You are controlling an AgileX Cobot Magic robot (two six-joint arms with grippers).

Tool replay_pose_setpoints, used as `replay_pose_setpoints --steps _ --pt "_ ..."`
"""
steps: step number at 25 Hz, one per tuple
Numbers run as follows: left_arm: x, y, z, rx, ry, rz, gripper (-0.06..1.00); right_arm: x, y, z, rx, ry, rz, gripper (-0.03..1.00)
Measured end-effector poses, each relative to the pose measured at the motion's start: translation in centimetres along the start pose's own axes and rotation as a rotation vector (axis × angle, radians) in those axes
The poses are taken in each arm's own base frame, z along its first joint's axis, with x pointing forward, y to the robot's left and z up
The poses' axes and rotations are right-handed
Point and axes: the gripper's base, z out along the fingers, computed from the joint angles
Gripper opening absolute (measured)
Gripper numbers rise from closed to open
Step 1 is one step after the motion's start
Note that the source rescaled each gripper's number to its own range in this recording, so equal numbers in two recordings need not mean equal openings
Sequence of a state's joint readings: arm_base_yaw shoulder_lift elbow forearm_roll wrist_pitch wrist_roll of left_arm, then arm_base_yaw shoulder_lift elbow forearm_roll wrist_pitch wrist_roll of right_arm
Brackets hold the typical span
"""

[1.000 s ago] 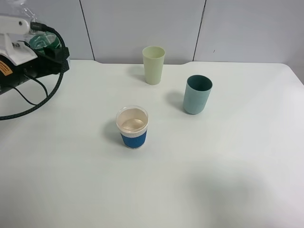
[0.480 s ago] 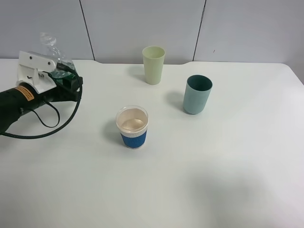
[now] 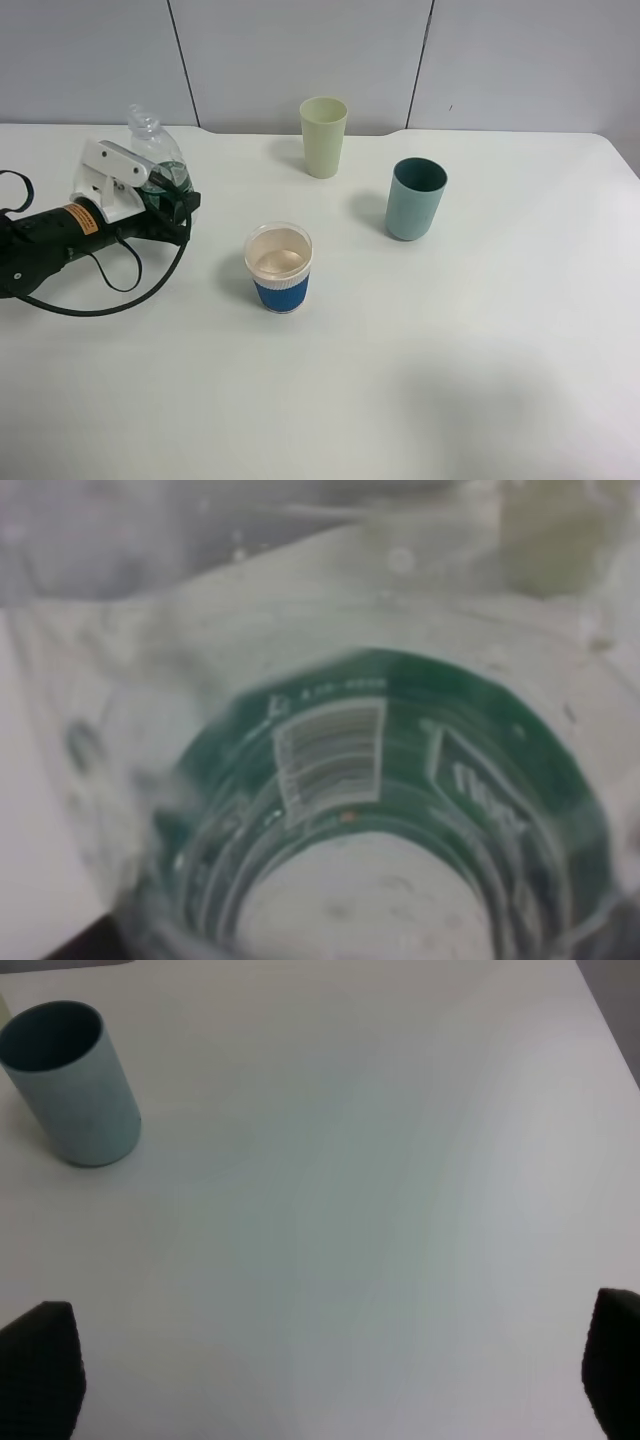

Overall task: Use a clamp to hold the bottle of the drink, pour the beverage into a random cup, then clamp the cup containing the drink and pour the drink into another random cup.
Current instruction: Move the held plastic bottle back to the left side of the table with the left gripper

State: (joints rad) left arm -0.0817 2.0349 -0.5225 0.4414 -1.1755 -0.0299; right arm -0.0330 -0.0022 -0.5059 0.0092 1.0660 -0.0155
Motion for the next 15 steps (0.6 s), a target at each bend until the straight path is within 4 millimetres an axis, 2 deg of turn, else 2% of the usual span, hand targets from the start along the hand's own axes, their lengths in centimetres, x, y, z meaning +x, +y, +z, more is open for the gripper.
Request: replay_pose_setpoints --steps 7,15 --pt "1.5 -0.2 0.2 0.016 0.025 -0.02 0.09 0.0 0.0 0.0 0.0 0.0 0.0 1.0" --pt "1.7 -0.3 0.3 0.017 0.031 -0.023 0.09 0.0 0.0 0.0 0.0 0.0 0.0 1.0"
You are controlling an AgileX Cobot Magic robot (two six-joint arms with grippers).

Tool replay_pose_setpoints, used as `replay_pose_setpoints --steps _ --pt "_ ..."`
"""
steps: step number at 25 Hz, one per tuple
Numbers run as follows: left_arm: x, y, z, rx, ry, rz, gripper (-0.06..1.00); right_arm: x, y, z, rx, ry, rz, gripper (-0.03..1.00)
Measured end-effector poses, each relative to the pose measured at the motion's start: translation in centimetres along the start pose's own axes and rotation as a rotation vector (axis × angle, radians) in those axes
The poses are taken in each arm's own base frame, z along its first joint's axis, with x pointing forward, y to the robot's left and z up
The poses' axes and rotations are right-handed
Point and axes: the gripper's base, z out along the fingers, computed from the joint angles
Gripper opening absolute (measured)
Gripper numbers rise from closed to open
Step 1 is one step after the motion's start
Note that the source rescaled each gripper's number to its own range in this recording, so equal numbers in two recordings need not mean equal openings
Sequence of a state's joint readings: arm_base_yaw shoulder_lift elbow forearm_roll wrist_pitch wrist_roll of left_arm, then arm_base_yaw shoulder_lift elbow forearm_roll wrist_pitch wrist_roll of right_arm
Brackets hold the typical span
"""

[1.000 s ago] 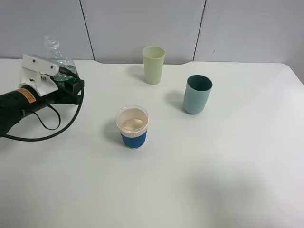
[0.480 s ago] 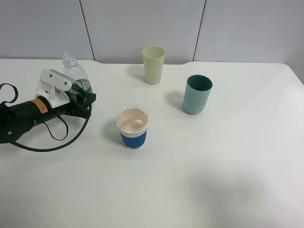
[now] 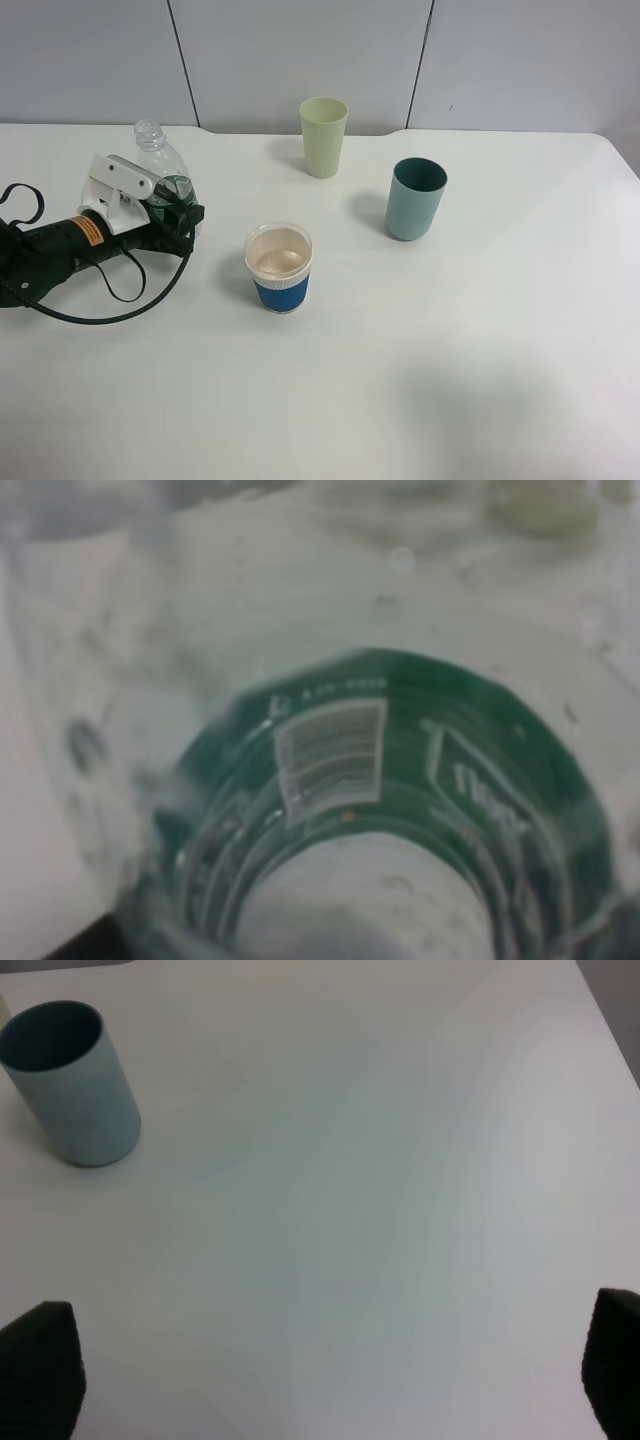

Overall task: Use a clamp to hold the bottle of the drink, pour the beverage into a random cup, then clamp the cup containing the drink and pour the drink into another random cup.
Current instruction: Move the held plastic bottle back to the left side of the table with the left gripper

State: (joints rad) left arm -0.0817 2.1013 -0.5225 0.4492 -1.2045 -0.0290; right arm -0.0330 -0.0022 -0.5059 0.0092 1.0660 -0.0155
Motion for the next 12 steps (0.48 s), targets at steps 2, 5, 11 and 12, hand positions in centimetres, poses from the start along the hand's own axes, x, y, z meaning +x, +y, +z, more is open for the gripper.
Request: replay_pose_setpoints --steps 2,5,11,12 --pt "0.0 0.0 0.0 0.0 0.0 0.0 0.09 0.0 0.0 0.0 0.0 0.0 0.0 1.0" --pt "0.0 0.0 0.0 0.0 0.0 0.0 0.09 0.0 0.0 0.0 0.0 0.0 0.0 1.0" --pt "-0.01 0.01 0.0 -0.001 -0.001 0.0 0.91 0.0 0.0 0.0 0.0 0.0 0.0 1.0" --pt "-0.01 0.01 0.0 -0.001 -0.001 0.0 0.95 0.0 0.0 0.0 0.0 0.0 0.0 1.0"
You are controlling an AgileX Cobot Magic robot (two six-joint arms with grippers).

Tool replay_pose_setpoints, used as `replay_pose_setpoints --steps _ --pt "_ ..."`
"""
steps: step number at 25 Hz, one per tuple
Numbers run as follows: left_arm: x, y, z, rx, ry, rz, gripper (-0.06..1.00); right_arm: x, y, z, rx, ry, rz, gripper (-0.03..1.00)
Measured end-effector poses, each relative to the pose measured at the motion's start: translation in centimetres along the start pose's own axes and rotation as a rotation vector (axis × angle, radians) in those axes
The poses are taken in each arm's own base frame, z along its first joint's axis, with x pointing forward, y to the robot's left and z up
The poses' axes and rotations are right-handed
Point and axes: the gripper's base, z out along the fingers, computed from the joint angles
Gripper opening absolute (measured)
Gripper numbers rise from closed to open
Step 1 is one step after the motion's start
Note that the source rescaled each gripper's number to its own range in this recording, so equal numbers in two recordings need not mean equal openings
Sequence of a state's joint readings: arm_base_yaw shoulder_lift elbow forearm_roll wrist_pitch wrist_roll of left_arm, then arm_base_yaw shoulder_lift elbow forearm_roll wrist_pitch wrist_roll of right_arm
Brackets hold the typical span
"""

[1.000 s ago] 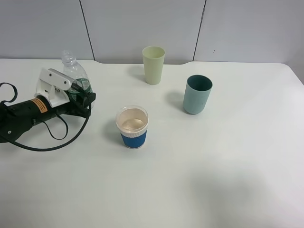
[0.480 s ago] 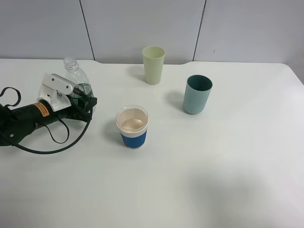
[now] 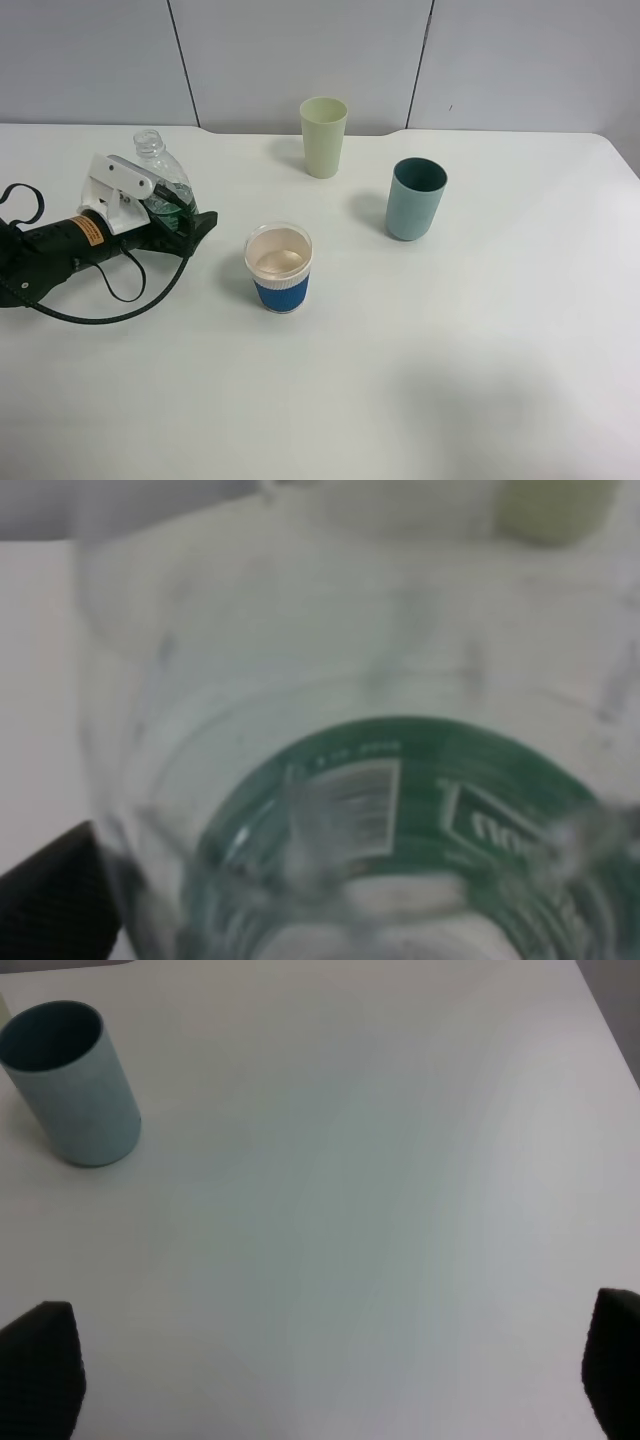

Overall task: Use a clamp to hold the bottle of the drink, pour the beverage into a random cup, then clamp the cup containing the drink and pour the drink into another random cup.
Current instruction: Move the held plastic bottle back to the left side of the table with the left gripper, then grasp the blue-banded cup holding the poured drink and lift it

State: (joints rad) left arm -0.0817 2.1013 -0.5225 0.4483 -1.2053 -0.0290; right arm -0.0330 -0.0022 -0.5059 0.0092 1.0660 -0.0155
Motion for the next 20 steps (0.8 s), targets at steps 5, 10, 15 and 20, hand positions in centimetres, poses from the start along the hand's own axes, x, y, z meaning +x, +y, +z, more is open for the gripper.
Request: replay_pose_setpoints --steps 5,10,15,20 --pt "0.0 0.0 -0.1 0.0 0.002 -0.001 0.98 0.0 0.0 0.0 0.0 0.0 0.0 1.0" --pt "-0.7 -0.4 -1.8 -0.033 -0.001 -0.015 0.98 0.0 0.0 0.0 0.0 0.0 0.0 1.0" --pt "-1.9 -0.9 -4.3 -0.081 -0.02 -0.026 0.98 0.0 0.0 0.0 0.0 0.0 0.0 1.0" --pt "-3.0 -1.4 -7.0 -0.142 -0.046 -0.04 0.98 0.0 0.0 0.0 0.0 0.0 0.0 1.0"
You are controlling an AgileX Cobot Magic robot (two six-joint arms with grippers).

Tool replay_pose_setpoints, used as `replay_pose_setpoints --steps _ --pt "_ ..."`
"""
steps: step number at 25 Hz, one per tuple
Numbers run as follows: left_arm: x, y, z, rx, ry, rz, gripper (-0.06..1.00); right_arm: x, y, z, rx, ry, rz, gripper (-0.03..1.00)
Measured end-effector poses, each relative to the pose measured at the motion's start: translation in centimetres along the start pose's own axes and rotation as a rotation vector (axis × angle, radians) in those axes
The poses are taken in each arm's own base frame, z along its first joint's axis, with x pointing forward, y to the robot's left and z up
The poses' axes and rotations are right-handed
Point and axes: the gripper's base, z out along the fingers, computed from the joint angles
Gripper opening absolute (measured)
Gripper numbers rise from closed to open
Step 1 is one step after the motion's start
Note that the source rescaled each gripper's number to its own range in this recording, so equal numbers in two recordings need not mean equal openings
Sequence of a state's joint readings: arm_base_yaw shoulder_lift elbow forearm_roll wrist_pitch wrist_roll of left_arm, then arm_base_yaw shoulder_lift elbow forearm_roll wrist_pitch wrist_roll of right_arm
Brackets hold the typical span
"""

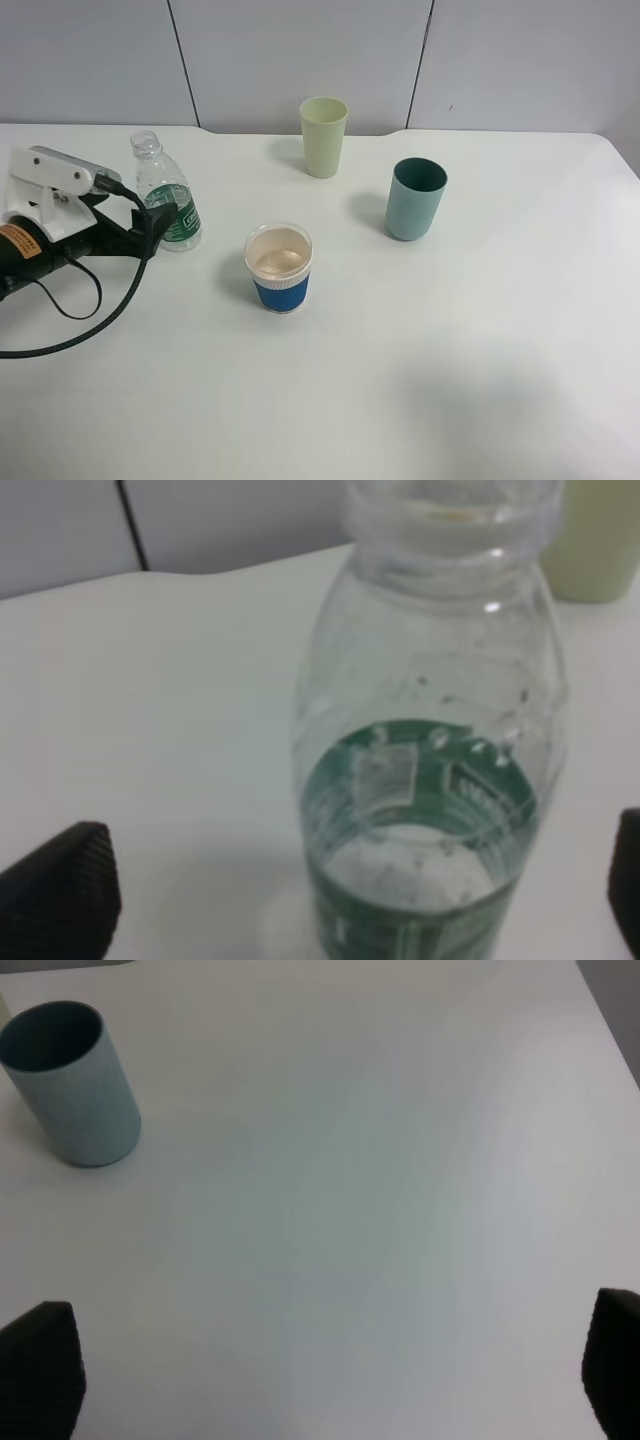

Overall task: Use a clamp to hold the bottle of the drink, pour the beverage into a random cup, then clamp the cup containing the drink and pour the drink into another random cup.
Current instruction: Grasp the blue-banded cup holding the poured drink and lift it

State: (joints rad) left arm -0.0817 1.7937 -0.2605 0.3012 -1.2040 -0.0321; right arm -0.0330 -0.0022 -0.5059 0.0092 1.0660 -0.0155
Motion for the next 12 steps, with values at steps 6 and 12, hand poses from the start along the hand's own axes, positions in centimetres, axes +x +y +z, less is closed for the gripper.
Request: replay_pose_setpoints --steps 6,12 --pt "-0.8 -0.1 -3.4 -0.085 0.001 -0.081 0.98 0.0 0.0 0.0 0.0 0.0 0.0 1.0" --pt "-3.3 0.0 -5.5 -0.146 -0.082 -0.136 0.98 0.0 0.0 0.0 0.0 0.0 0.0 1.0"
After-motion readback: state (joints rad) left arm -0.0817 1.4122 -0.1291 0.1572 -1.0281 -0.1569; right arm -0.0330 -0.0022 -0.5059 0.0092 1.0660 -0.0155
